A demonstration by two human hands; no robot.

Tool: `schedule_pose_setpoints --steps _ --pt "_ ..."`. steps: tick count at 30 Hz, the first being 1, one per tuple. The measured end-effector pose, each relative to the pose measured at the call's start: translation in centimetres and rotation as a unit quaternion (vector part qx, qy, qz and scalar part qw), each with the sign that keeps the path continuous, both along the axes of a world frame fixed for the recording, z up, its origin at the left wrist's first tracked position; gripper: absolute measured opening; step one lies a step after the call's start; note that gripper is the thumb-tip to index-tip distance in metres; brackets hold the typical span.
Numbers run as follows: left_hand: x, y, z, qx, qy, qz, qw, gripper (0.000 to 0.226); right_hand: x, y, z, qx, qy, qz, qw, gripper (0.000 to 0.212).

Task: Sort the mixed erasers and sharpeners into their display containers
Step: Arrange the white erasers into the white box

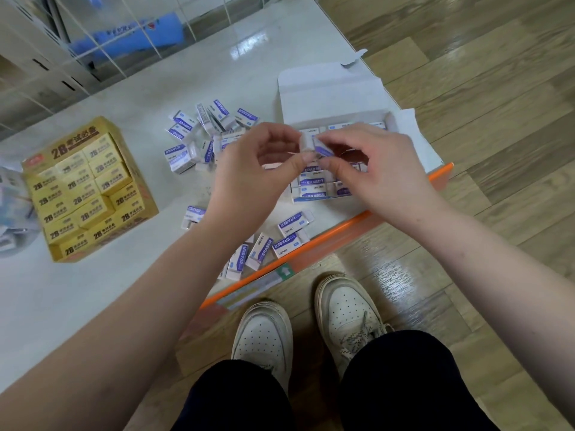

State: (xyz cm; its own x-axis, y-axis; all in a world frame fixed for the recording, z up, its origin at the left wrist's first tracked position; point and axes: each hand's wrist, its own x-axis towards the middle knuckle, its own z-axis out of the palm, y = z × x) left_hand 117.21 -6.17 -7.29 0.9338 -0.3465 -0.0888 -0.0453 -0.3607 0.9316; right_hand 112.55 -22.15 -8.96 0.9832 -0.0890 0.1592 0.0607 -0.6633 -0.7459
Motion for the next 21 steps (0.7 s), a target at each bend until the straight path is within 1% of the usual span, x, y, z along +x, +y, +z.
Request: schedule_pose_setpoints --steps 2,4,7,9,11,12,14,17,21 --pt "0.3 -0.4 0.0 0.058 -0.061 -0.011 0.996 0.016 0.2 -1.0 0.0 -0.027 -0.011 -0.025 0.999 0.028" --pt "0.9 -0.9 -0.3 0.134 -0.140 -0.030 0.981 0.014 0.5 -2.3 0.1 -0.072 -0.014 -0.053 0.996 0.028" --pt "1.9 -2.0 -0.7 0.242 -0.235 -0.096 0.936 0.027 1.0 -4.3 0.2 -0.160 0.011 -0.090 0.983 0.028" --pt "1.9 -2.9 -1.2 0.313 -0.262 -0.143 0.901 0.032 1.1 -5.0 0.1 -0.214 0.028 -0.106 0.971 0.028" --pt "1.2 -3.4 -1.8 0.375 -0.297 -0.160 0.863 0.034 1.0 -5.0 -0.1 -0.262 0.036 -0.113 0.958 0.028" --pt "0.8 -3.4 -2.1 0.389 -0.320 -0.155 0.850 0.033 0.9 -4.9 -0.2 -0.281 0.035 -0.115 0.952 0.029" --pt "0.4 -3.3 -2.3 0.392 -0.342 -0.139 0.842 0.033 0.9 -4.6 -0.3 -0.308 0.028 -0.128 0.942 0.030" --pt "0.4 -3.1 -2.4 0.405 -0.317 -0.150 0.844 0.038 0.7 -4.6 -0.5 -0.320 0.026 -0.146 0.936 0.024" --pt "0.4 -3.2 -2.0 0.393 -0.317 -0.135 0.852 0.038 0.6 -4.7 -0.7 -0.325 0.009 -0.149 0.934 0.022"
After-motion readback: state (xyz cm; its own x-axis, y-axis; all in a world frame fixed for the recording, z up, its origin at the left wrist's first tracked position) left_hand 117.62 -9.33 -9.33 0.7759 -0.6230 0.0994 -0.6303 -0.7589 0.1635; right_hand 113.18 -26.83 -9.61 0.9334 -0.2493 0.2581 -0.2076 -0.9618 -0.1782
